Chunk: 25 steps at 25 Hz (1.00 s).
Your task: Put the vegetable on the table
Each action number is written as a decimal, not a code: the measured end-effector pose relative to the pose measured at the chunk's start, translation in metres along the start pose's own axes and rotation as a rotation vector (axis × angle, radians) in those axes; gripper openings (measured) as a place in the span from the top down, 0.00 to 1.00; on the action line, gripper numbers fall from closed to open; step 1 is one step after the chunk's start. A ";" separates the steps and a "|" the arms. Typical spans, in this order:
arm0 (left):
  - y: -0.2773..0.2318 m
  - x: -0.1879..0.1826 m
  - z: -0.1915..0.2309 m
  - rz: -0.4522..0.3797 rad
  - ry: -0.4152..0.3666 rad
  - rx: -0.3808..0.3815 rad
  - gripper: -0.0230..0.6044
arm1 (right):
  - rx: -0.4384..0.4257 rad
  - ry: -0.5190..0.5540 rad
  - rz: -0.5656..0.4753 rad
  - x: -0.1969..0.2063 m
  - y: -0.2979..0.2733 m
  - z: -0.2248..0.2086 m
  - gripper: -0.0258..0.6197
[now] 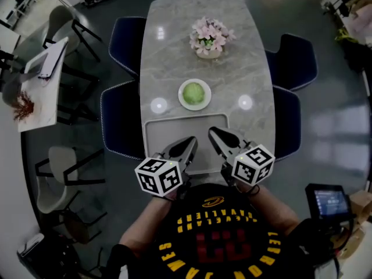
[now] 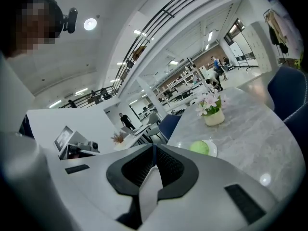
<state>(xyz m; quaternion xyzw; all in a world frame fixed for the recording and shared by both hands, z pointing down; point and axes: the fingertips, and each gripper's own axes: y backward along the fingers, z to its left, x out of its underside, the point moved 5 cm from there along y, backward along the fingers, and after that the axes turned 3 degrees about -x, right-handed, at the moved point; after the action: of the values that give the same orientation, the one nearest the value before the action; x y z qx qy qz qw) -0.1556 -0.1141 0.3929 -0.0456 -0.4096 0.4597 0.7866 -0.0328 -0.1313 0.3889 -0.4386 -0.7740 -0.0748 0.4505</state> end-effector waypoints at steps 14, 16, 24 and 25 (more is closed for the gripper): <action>0.011 -0.015 -0.016 -0.050 -0.027 0.029 0.96 | 0.025 0.001 -0.035 -0.005 0.007 0.016 0.91; 0.012 -0.016 -0.017 -0.051 -0.033 0.032 0.96 | 0.024 0.006 -0.035 -0.006 0.007 0.017 0.91; 0.016 -0.019 -0.014 -0.065 -0.032 0.018 0.96 | 0.011 0.034 -0.033 -0.009 0.006 0.023 0.91; 0.015 -0.019 -0.014 -0.064 -0.031 0.018 0.96 | 0.008 0.038 -0.033 -0.009 0.005 0.023 0.91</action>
<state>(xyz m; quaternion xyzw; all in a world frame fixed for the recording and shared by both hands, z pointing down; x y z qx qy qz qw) -0.1610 -0.1152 0.3653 -0.0184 -0.4188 0.4386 0.7949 -0.0417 -0.1215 0.3672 -0.4225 -0.7727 -0.0875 0.4656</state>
